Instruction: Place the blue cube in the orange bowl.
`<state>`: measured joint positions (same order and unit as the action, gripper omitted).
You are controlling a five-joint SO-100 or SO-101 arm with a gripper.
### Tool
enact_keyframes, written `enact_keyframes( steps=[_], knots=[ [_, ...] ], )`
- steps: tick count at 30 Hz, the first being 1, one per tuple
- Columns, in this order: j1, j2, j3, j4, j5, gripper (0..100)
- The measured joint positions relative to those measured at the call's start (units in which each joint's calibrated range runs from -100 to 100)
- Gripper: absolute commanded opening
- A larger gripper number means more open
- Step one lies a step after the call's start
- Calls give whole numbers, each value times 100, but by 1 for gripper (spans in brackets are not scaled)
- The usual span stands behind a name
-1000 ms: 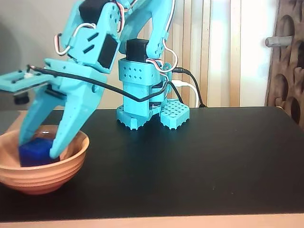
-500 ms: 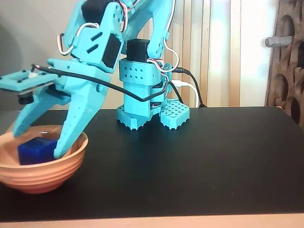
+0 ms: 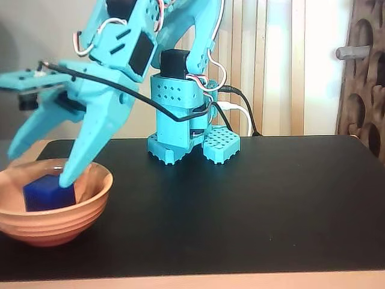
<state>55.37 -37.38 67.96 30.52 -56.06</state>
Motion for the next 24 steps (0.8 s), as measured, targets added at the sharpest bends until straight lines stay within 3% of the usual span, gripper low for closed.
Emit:
enact_keyframes(
  steps=[13, 24],
  knots=[
    [-19, -909, 0, 0, 0, 41],
    [-703, -1657, 0, 0, 0, 41]
  ],
)
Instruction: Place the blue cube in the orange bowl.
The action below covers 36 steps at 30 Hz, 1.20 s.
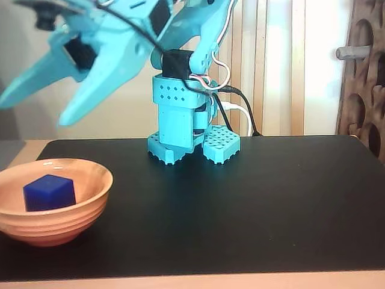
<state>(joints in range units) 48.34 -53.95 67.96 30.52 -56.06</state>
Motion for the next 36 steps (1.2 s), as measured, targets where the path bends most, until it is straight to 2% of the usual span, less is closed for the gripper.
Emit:
enact_keyframes(
  steps=[7, 25, 36],
  knots=[
    [-609, -263, 0, 18, 0, 41],
    [-3207, -425, 0, 18, -5, 41],
    [-4088, -960, 569, 26, -5, 41]
  ],
)
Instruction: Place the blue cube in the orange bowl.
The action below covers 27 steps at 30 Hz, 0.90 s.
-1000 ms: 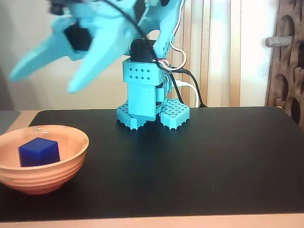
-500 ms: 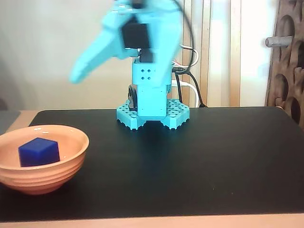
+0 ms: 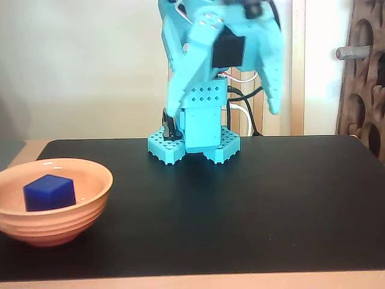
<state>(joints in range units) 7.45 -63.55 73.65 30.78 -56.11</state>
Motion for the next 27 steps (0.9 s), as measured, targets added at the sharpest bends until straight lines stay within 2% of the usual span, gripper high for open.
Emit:
enact_keyframes(
  steps=[7, 16, 27],
  knots=[
    [-169, -382, 469, 0, 0, 41],
    [-197, -731, 749, 572, 0, 40],
    [-150, -1793, 2247, 616, 0, 40]
  ],
)
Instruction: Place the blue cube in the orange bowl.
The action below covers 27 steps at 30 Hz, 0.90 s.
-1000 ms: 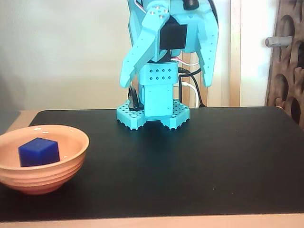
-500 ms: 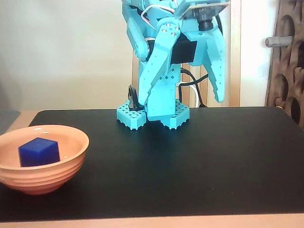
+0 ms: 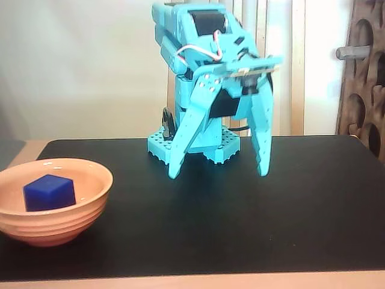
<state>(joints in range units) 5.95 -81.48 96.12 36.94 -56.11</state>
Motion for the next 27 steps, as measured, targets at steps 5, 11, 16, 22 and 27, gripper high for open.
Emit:
enact_keyframes(
  steps=[5, 11, 16, 22, 27],
  knots=[
    [47, -204, 316, 9, 0, 38],
    [263, -272, 334, 238, 0, 37],
    [347, -773, 334, 1004, 0, 35],
    [478, -1419, 334, 2078, -16, 28],
    [450, -1623, 334, 2616, -21, 21]
  ],
)
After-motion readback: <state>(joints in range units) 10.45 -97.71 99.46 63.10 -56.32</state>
